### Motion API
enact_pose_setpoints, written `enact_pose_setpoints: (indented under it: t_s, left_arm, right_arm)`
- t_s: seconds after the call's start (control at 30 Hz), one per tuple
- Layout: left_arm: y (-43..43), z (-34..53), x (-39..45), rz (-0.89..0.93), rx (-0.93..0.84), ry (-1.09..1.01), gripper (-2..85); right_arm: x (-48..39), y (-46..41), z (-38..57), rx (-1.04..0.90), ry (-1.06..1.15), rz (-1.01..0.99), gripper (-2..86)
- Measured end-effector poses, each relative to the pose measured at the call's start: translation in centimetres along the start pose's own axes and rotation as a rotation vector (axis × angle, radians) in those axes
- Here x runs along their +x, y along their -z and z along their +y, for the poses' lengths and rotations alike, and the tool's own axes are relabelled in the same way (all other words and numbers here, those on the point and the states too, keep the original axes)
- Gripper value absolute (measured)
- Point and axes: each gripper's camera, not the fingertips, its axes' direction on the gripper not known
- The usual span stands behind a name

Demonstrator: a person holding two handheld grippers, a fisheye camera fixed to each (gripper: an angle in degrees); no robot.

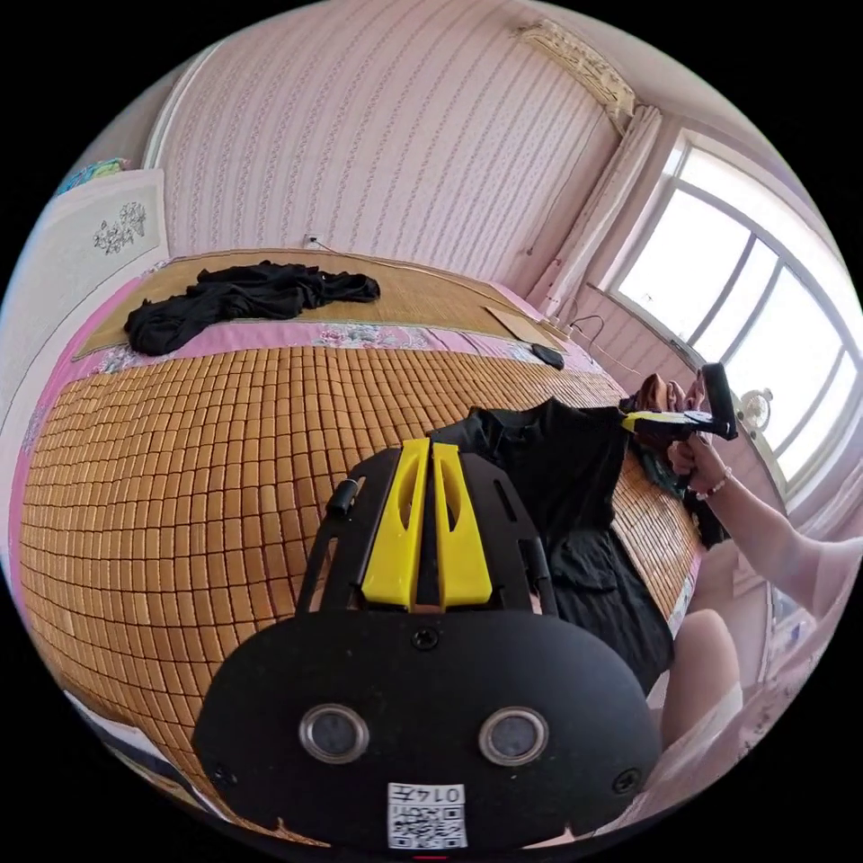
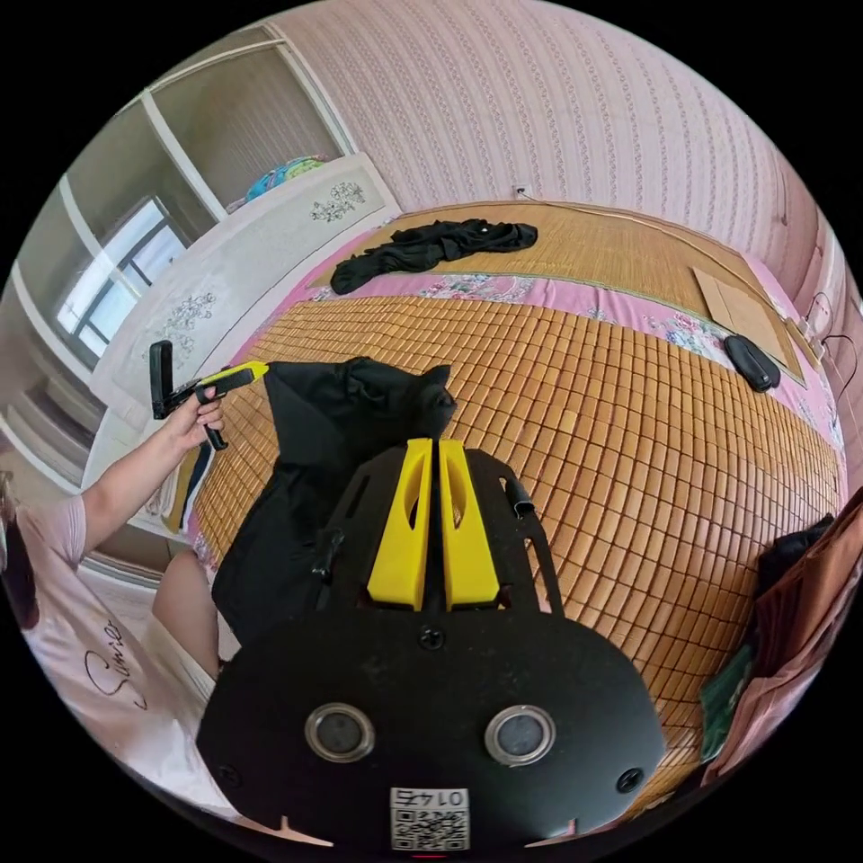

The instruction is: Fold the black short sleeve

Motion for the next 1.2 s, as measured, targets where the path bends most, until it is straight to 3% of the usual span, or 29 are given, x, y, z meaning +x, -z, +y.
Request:
enact_pose_setpoints:
  t_s: [0.3,0.5,0.57,0.83,0.97,1.1,1.2]
  left_arm:
    - [11.5,14.1,8.2,0.054,-0.089,-0.076,-1.0]
    - [7.8,24.8,11.0,0.042,-0.286,0.042,-1.0]
    - [7.1,25.9,11.6,-0.008,-0.319,0.047,-1.0]
    - [14.3,22.6,14.1,0.012,-0.079,0.051,-1.0]
    - [16.9,23.1,15.8,0.07,-0.051,0.012,-1.0]
    - [14.3,26.4,17.0,0.076,-0.249,-0.054,-1.0]
    - [10.8,28.4,17.9,-0.046,-0.454,-0.084,-0.9]
  right_arm:
    - [-6.7,6.6,17.3,-0.016,-0.044,-0.131,0.5]
    - [-6.2,0.6,28.0,-0.293,-0.212,-0.093,0.5]
    - [-6.1,0.7,28.9,-0.28,-0.229,-0.084,0.5]
    - [-8.7,8.5,28.2,-0.059,-0.12,-0.059,0.1]
    - [-10.3,10.8,29.9,-0.034,-0.062,-0.064,0.0]
    - [-10.6,7.8,33.1,-0.196,-0.067,-0.023,-0.1]
    - [-10.8,4.7,34.3,-0.391,-0.068,0.015,0.0]
